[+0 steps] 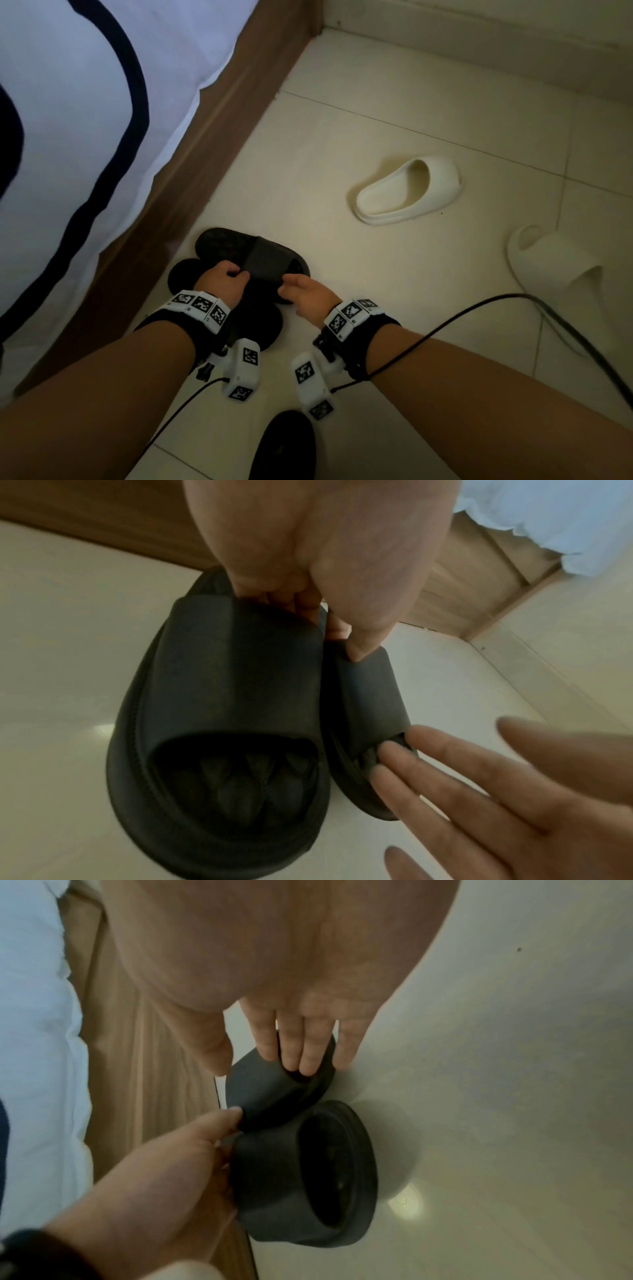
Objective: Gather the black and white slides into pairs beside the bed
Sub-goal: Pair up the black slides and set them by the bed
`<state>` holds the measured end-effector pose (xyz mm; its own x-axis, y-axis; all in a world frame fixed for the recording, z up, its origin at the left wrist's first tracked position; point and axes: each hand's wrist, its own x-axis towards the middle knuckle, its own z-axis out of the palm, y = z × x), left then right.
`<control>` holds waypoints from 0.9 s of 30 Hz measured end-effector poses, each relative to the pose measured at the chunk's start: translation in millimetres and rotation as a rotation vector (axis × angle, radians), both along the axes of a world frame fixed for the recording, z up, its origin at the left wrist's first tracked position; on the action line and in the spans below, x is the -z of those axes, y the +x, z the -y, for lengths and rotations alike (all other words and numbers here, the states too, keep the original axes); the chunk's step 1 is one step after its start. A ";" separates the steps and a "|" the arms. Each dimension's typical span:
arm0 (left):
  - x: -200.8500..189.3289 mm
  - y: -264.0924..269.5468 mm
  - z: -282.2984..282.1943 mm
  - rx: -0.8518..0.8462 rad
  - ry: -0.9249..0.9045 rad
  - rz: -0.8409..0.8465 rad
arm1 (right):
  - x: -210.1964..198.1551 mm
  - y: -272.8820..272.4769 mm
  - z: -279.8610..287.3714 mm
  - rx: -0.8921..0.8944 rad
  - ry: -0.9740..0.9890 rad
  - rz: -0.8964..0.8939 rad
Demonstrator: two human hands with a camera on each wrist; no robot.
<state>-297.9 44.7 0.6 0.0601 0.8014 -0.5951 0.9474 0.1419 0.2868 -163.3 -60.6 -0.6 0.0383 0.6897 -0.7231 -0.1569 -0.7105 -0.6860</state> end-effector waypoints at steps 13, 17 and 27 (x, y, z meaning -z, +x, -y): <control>16.3 -0.4 -18.7 -0.049 0.015 -0.198 | -6.8 28.3 0.2 0.293 -0.169 -0.282; 3.1 27.3 -18.1 -0.078 0.125 -0.231 | -17.6 56.6 11.5 0.470 -0.159 -0.260; -19.5 169.7 32.1 0.188 0.032 0.259 | -31.6 145.9 58.0 0.756 -0.045 -0.130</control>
